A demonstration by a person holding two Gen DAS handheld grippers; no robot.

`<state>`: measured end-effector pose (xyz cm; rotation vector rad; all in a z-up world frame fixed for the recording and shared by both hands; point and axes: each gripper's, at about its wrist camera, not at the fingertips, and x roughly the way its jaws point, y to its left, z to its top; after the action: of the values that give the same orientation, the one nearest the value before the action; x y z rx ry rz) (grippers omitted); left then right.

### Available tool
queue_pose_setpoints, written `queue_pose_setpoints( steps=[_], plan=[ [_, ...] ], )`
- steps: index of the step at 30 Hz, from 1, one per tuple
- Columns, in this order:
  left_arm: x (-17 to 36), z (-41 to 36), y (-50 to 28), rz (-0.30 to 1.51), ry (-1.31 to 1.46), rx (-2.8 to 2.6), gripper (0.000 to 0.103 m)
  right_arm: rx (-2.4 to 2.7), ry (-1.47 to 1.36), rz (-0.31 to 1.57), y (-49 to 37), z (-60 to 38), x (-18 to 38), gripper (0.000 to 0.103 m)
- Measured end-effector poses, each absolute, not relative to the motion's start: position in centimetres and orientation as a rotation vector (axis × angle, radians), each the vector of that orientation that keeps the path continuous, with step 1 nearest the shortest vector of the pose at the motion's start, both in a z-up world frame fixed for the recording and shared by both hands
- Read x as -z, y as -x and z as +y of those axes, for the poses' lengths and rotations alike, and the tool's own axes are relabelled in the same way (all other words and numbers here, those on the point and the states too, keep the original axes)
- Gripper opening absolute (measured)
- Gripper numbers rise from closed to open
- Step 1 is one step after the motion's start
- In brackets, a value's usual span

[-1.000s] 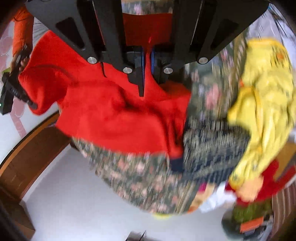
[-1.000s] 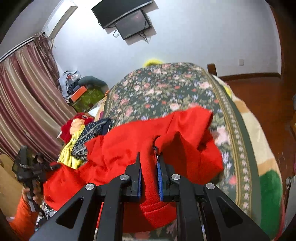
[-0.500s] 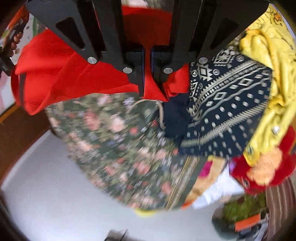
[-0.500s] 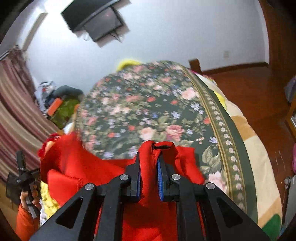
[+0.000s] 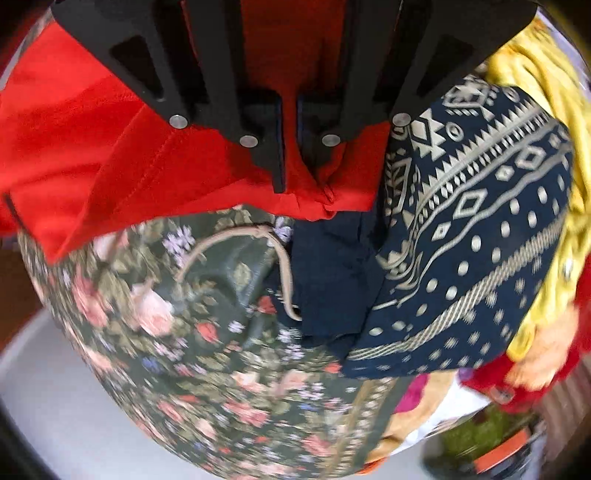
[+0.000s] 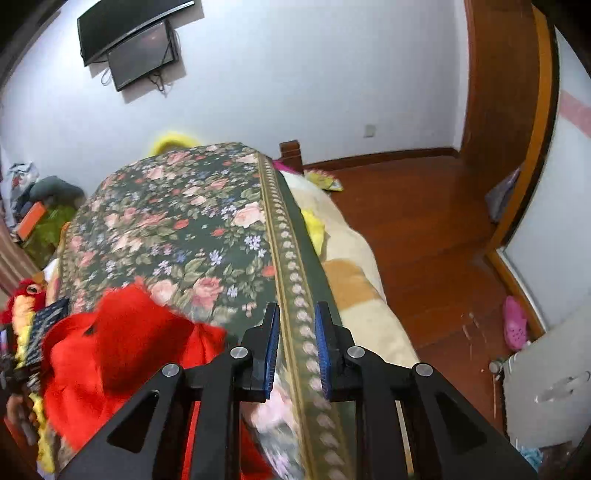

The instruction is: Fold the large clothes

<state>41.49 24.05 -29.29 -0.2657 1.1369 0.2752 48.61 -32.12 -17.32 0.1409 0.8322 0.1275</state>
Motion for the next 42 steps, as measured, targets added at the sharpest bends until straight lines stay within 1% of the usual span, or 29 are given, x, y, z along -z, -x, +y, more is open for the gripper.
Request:
queue_pose_setpoints(
  steps=[3, 5, 7, 8, 9, 12, 15, 17, 22, 25, 27, 29, 32, 35, 38, 42],
  plan=[
    [26.5, 23.5, -40.8, 1.114, 0.2, -0.242, 0.01, -0.179, -0.061, 0.819, -46.3, -32.1, 16.2, 0.014],
    [23.5, 23.6, -39.3, 1.048, 0.204, -0.232, 0.02, -0.212, 0.01, 0.801, -44.8, -30.8, 15.7, 0.014],
    [20.5, 24.1, -37.7, 0.968, 0.235, -0.233, 0.059, -0.261, 0.013, 0.799, -43.9, -29.5, 15.4, 0.014],
    [18.8, 24.3, -36.6, 0.911, 0.243, -0.24, 0.065, -0.291, 0.004, 0.799, -43.6, -28.6, 15.3, 0.014],
    [17.3, 24.5, -35.6, 0.863, 0.24, -0.245, 0.07, -0.316, -0.005, 0.799, -43.4, -27.9, 15.3, 0.014],
    [14.9, 24.2, -34.3, 0.836, 0.207, -0.237, 0.072, -0.416, -0.013, 0.8, -42.8, -24.8, 15.5, 0.014],
    [14.9, 23.4, -33.3, 0.85, 0.171, -0.206, 0.085, -0.503, 0.009, 0.816, -42.3, -21.3, 16.1, 0.014],
    [16.4, 22.2, -32.9, 0.886, 0.133, -0.168, 0.087, -0.545, 0.031, 0.833, -42.2, -19.1, 17.0, 0.014],
    [23.0, 19.1, -33.8, 1.045, 0.061, -0.065, 0.087, -0.612, 0.077, 0.914, -43.0, -14.5, 20.2, 0.014],
    [27.3, 17.2, -35.6, 1.113, 0.009, -0.056, 0.087, -0.607, 0.114, 0.946, -44.9, -12.2, 21.7, 0.014],
    [28.8, 16.7, -37.6, 1.119, 0.024, -0.088, 0.087, -0.577, 0.12, 0.935, -46.5, -11.6, 21.7, 0.014],
    [28.4, 17.1, -39.4, 1.085, 0.057, -0.133, 0.087, -0.489, 0.11, 0.872, -48.0, -11.5, 20.7, 0.014],
    [25.1, 19.3, -41.4, 0.955, 0.156, -0.234, 0.087, -0.417, 0.023, 0.779, -48.8, -13.1, 18.2, 0.014],
    [21.9, 21.4, -41.6, 0.86, 0.24, -0.286, 0.087, -0.494, -0.016, 0.76, -47.7, -13.5, 16.8, 0.014],
    [20.5, 21.5, -40.5, 0.85, 0.237, -0.264, 0.087, -0.552, 0.082, 0.755, -45.1, -12.3, 16.6, 0.014],
    [21.7, 19.3, -38.2, 0.917, 0.171, -0.182, 0.087, -0.642, 0.208, 0.814, -41.8, -9.6, 18.6, 0.014]
  ],
)
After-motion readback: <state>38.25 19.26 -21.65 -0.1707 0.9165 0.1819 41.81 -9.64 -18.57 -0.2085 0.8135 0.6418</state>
